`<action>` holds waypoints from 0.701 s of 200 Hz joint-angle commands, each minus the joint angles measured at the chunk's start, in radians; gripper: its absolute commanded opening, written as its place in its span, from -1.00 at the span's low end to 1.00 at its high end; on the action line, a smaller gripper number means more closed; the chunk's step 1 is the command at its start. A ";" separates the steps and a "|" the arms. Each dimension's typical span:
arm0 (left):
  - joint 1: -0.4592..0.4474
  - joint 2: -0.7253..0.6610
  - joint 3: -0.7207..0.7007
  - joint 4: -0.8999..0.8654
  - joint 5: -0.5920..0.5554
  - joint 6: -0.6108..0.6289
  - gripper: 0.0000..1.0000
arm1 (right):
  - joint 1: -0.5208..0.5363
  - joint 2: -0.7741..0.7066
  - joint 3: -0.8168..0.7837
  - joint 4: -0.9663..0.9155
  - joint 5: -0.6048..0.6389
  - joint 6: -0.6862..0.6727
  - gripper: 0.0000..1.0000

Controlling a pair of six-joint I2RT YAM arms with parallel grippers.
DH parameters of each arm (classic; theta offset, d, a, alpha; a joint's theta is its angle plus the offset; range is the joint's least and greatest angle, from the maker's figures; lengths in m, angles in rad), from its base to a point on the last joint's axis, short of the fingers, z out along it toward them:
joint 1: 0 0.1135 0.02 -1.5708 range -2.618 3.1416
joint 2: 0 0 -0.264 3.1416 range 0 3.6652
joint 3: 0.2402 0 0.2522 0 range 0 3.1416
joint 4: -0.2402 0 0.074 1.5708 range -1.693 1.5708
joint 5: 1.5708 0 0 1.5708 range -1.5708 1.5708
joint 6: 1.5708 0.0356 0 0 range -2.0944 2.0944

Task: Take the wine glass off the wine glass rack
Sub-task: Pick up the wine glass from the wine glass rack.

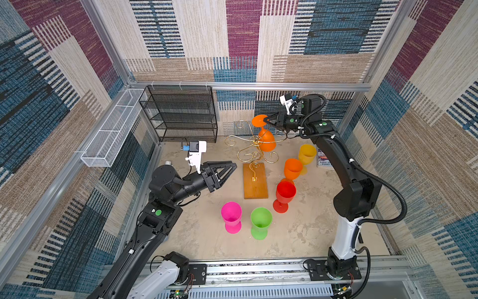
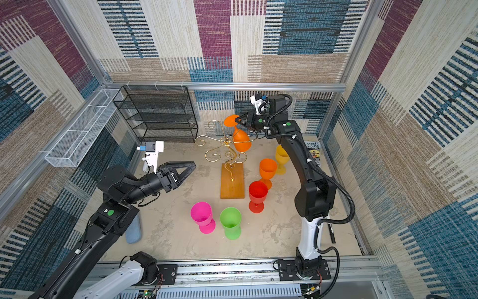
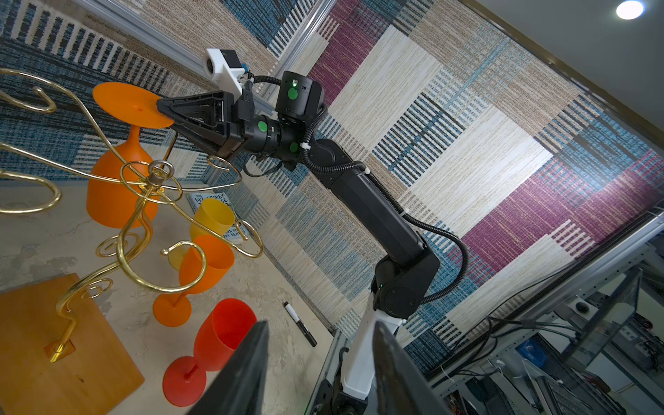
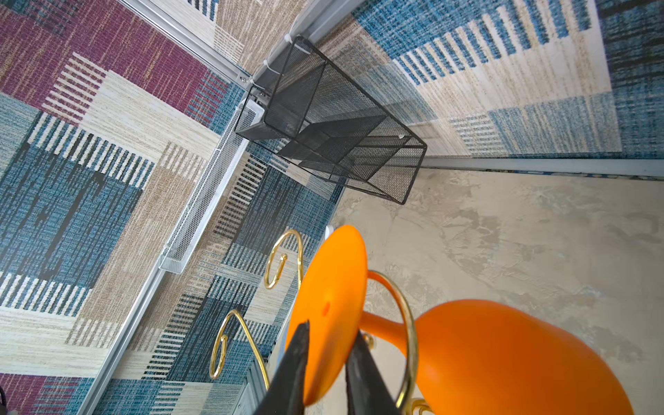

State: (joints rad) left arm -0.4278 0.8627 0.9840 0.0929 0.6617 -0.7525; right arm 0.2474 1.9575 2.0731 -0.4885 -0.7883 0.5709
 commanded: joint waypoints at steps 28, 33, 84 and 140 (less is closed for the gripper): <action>0.001 0.001 0.002 0.031 0.019 0.018 -0.01 | 0.001 0.000 0.010 -0.021 0.027 -0.009 -0.75; 0.001 0.001 0.002 0.031 0.018 0.020 -0.01 | 0.001 -0.001 0.009 -0.020 0.029 -0.008 -0.77; 0.001 -0.004 -0.001 0.028 0.019 0.019 -0.01 | 0.002 -0.023 -0.008 0.036 -0.002 0.051 -1.00; 0.003 -0.016 -0.008 0.019 0.017 0.024 -0.02 | -0.003 -0.034 0.009 0.081 -0.027 0.112 -1.00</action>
State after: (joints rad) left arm -0.4259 0.8524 0.9783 0.0929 0.6621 -0.7525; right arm 0.2466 1.9427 2.0720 -0.4694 -0.7895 0.6422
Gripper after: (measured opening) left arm 0.492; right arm 0.059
